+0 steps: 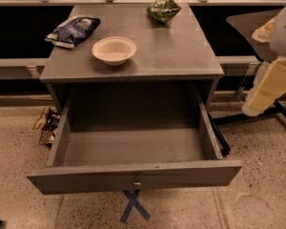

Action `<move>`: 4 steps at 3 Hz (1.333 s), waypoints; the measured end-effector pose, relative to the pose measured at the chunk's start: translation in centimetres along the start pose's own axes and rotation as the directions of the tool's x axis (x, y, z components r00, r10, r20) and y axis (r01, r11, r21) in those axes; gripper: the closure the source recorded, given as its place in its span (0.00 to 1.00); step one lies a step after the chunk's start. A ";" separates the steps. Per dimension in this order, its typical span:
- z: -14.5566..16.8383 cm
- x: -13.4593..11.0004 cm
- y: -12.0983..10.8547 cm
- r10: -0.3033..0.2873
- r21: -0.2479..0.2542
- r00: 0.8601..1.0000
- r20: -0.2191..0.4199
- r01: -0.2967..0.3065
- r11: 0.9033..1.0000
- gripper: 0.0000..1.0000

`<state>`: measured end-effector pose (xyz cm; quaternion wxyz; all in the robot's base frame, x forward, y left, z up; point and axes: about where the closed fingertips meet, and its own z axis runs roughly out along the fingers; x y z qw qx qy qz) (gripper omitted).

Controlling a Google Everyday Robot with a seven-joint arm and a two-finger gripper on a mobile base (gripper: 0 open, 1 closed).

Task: Place green jalapeno chip bag into top drawer

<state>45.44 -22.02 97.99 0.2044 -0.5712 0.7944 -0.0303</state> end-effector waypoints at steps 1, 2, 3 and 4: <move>0.6 1.3 -4.7 0.162 0.079 0.970 0.181 -0.178 0.981 0.00; 1.8 0.7 -12.0 0.257 0.125 0.879 0.401 -0.330 0.936 0.00; 4.1 -1.3 -19.3 0.280 0.137 0.765 0.580 -0.430 0.892 0.00; 8.8 -3.4 -27.3 0.295 0.117 0.671 0.680 -0.497 0.860 0.00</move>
Offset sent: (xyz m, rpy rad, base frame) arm 0.2245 -0.0900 0.0649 0.7021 -0.5762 -0.3717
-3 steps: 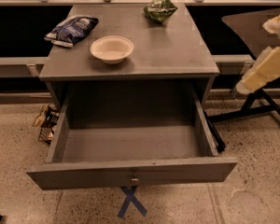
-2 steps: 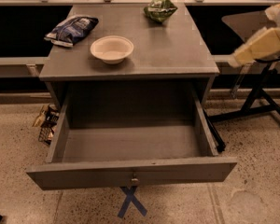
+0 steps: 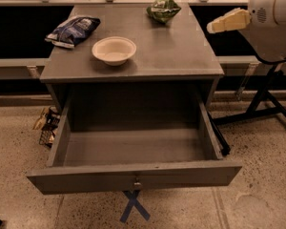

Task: Place green jalapeno chip bag into top drawer

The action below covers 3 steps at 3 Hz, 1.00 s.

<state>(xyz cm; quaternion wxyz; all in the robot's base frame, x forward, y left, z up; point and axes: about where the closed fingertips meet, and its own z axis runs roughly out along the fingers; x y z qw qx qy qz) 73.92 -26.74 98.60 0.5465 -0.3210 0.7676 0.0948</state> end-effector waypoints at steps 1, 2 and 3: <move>0.0 0.0 0.1 -0.001 0.000 1.000 0.000 0.001 1.000 0.00; 1.2 -0.5 -0.4 0.000 0.030 1.000 0.028 0.000 1.000 0.00; 4.4 -1.6 -1.8 -0.029 0.101 0.994 0.101 0.018 0.995 0.00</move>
Offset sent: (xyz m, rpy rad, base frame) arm 0.0325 0.0060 0.0043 0.0288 -0.1011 -0.0724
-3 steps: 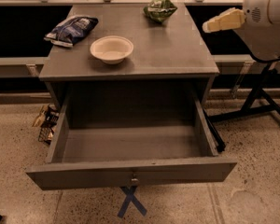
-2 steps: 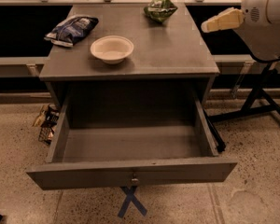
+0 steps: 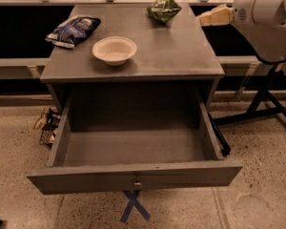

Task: Place green jalapeno chip bag into top drawer

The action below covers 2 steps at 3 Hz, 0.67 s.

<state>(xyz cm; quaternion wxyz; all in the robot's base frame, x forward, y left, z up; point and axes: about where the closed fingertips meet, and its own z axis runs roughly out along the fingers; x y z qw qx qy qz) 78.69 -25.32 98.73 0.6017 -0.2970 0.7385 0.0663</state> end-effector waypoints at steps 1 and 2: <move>3.3 -1.7 -2.3 0.002 0.098 0.995 0.099 -0.012 0.995 0.00; 6.9 -2.9 -3.2 0.051 0.120 0.983 0.175 -0.073 0.990 0.00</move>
Offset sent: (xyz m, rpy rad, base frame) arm 0.1241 0.0234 0.0298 0.2386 -0.2156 -0.1210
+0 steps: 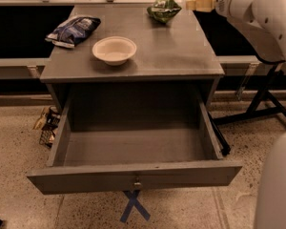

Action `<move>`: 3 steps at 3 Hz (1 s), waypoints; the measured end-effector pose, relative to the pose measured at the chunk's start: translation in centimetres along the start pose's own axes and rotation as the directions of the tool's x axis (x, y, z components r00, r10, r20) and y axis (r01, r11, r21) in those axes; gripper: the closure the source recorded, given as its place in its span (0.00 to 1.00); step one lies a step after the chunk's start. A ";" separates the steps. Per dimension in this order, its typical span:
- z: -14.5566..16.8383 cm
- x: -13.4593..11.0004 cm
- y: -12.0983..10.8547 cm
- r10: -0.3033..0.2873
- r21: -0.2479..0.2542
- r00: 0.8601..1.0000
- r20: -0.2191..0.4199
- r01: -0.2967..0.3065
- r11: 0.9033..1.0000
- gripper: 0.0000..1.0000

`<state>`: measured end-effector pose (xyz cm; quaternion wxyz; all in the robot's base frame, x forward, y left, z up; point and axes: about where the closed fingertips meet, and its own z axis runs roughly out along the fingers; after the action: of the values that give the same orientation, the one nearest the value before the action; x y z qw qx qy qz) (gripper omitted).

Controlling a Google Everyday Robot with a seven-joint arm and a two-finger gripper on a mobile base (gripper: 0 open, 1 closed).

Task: Place green jalapeno chip bag into top drawer

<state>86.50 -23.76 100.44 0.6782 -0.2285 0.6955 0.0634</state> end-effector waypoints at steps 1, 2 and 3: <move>3.7 0.3 1.1 0.059 -0.017 0.998 0.015 -0.059 0.998 0.00; 7.8 1.5 2.0 0.120 -0.019 0.993 0.014 -0.120 0.993 0.00; 9.8 3.1 2.3 0.142 -0.019 0.990 -0.009 -0.142 0.990 0.00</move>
Offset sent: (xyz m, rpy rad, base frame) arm 0.0988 0.0511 -0.0226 0.1640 0.0426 0.0020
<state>94.59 -18.51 96.24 0.6672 -0.1851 0.7119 0.1174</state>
